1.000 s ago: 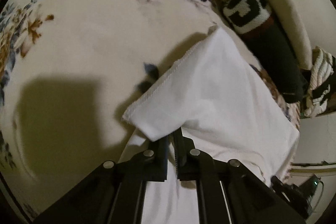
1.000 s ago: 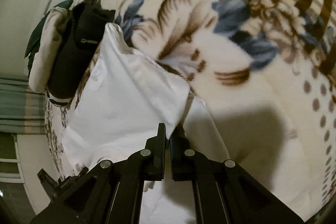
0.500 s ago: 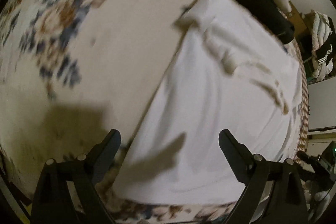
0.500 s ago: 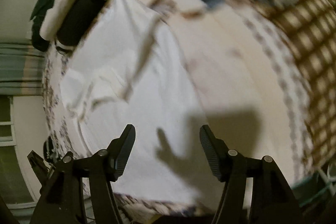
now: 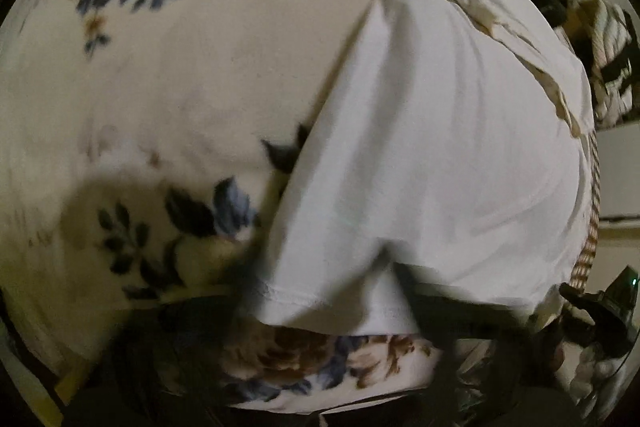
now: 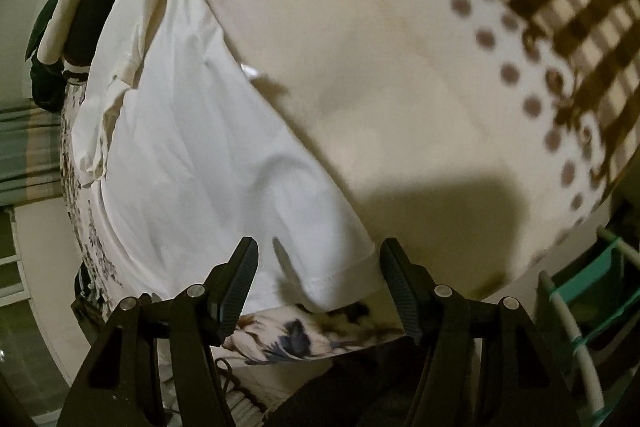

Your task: Fold small clothes

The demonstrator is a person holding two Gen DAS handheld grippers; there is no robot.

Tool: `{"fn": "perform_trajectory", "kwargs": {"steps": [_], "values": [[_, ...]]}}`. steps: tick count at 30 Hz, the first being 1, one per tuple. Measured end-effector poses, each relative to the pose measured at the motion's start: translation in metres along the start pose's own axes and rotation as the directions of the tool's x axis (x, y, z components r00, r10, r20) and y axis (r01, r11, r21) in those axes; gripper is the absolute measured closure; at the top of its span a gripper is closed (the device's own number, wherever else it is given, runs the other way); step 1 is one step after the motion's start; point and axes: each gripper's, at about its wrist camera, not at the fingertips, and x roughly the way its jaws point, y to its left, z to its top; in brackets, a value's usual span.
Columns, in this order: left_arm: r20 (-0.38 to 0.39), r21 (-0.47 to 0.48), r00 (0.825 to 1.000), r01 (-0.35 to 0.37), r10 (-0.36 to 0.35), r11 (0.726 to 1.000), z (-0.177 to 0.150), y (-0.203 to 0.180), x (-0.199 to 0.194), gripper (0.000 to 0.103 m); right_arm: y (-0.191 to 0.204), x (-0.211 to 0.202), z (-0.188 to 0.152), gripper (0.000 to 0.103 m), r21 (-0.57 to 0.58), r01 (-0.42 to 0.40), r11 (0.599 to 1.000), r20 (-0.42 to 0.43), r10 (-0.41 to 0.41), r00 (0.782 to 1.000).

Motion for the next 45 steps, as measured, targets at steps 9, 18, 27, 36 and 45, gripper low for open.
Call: {"fn": "perform_trajectory", "kwargs": {"steps": [9,18,27,36,45], "values": [[0.063,-0.082,0.989,0.142,-0.137,0.987,0.007,0.006,-0.041,0.098,0.031,-0.025,-0.007,0.098,0.027,-0.086,0.996,0.001,0.086,0.996],[0.141,-0.246,0.954,0.293,-0.265,0.924,0.036,0.012,-0.079,0.099,0.056,-0.057,0.02,0.098,0.067,-0.171,0.983,-0.007,0.172,0.985],[0.196,-0.214,0.943,0.309,-0.269,0.927,0.141,-0.025,-0.06,0.099,0.1,-0.061,0.091,0.099,0.062,-0.202,0.977,0.065,0.198,0.978],[0.163,-0.199,0.964,0.24,-0.209,0.95,0.215,-0.042,-0.02,0.097,0.138,-0.018,0.181,0.099,0.073,-0.154,0.985,0.121,0.144,0.982],[0.214,-0.161,0.932,0.329,-0.292,0.93,0.194,-0.021,-0.058,0.035,0.162,-0.028,0.184,0.041,-0.063,-0.166,0.984,0.116,0.172,0.978]]}}
